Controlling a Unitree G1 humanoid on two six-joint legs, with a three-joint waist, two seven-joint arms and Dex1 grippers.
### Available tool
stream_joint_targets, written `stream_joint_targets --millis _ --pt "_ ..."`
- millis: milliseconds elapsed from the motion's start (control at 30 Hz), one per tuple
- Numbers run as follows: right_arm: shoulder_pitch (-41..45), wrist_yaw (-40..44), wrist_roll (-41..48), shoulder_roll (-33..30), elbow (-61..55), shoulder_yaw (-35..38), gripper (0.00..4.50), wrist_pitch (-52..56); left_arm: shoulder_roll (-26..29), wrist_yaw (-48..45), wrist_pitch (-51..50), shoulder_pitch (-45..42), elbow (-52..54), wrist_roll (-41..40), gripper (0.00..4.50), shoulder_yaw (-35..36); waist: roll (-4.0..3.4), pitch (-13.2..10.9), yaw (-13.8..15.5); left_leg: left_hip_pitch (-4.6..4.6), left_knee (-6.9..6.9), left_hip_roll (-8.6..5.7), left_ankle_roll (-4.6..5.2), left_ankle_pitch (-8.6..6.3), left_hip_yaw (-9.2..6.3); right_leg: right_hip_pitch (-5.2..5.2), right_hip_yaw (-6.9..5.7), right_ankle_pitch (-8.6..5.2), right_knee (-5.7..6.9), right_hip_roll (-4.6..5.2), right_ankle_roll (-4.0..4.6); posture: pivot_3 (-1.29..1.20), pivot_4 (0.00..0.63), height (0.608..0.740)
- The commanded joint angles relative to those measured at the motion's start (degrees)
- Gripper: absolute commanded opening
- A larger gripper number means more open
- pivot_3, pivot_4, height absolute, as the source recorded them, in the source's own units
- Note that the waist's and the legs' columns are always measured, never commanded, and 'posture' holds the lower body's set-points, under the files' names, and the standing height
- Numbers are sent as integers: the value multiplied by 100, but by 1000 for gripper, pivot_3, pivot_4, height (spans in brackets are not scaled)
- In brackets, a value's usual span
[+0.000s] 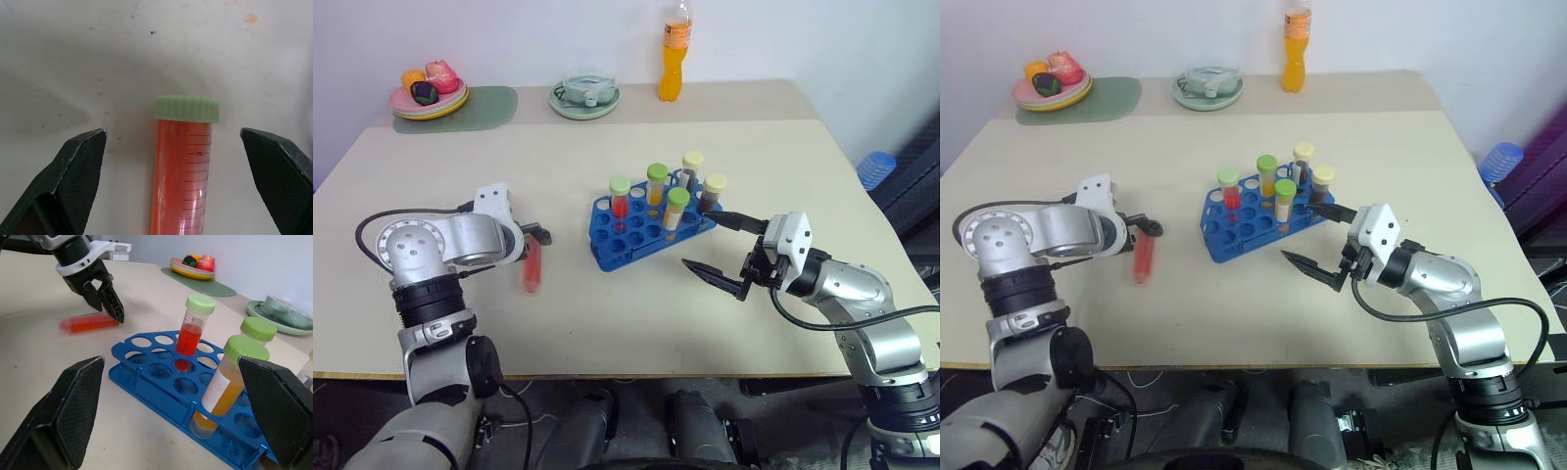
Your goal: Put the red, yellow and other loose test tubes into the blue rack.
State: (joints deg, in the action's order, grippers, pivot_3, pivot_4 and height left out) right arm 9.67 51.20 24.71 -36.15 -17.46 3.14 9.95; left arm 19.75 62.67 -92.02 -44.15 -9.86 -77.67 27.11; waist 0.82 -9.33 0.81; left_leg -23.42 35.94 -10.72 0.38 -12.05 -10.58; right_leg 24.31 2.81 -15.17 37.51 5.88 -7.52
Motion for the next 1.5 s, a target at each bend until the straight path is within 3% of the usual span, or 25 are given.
stream_joint_targets --millis 33,300,400,533,600,800,967,1033,1167,1267,1367,1500 --pt "-5 -45 40 -39 -208 137 4475 -4 38 598 -48 -216 -245 -291 4500 14 0 0 -3 0 1 0 0 0 0 0 0 0 1 0 0 0 150 740" --pt "-83 -90 19 -36 -229 137 4475 -2 47 1232 -48 -411 -865 -545 4500 -50 1 1 -5 0 6 2 -3 -2 3 2 2 0 5 -2 0 0 150 740" --pt "-87 -102 5 -27 -217 126 4500 -16 24 1281 -48 -449 -967 -469 3622 -96 1 2 -3 0 6 3 -4 -2 4 3 2 0 6 -2 0 0 150 740" --pt "-99 -95 -11 -9 -180 120 4500 -52 98 1336 -48 -423 -1168 -502 1598 -235 0 5 3 0 8 3 -4 -3 5 2 2 0 6 -2 0 0 150 740" --pt "-111 -91 -19 -4 -175 116 4500 -66 106 1360 -48 -394 -1192 -493 816 -214 1 8 3 0 7 3 -5 -3 5 2 2 0 6 -2 0 0 150 740" --pt "-98 -45 -47 5 -112 102 4500 -102 303 1174 -48 6 -926 -1045 798 -351 -1 13 -12 1 8 3 -4 -4 8 3 5 0 8 -2 0 0 150 740" --pt "1 3 -68 15 7 81 4500 -142 983 372 104 487 60 -1799 798 -710 -3 15 -19 2 9 10 -7 -8 20 10 12 0 17 -6 1 0 150 740" --pt "46 20 -69 31 57 70 4500 -157 1237 -567 247 573 771 -1580 798 -768 0 13 -11 2 10 11 -7 -8 22 11 13 -1 18 -7 1 0 150 740" --pt "80 72 -78 35 149 60 4500 -206 1193 -3799 1617 897 2123 -847 798 -472 -1 14 16 -1 9 12 -2 -13 33 7 13 -1 10 -5 4 0 150 740" --pt "65 83 -77 28 158 77 4500 -203 1700 -6366 3138 1280 3049 682 798 -1052 -2 14 -24 -1 5 18 7 -18 50 4 16 -2 -2 -3 5 0 150 740" --pt "-6 65 -78 0 129 131 4500 -181 1766 -7858 4475 1511 3340 1875 798 -1665 -8 17 -11 2 -3 31 9 -20 70 8 24 2 -9 -6 12 0 150 740" --pt "-182 25 -62 -83 13 273 4500 -140 1421 -9210 6467 1797 3282 3396 798 -2296 -6 16 4 2 -3 34 31 -34 73 -1 25 4 -33 -6 19 0 150 740"
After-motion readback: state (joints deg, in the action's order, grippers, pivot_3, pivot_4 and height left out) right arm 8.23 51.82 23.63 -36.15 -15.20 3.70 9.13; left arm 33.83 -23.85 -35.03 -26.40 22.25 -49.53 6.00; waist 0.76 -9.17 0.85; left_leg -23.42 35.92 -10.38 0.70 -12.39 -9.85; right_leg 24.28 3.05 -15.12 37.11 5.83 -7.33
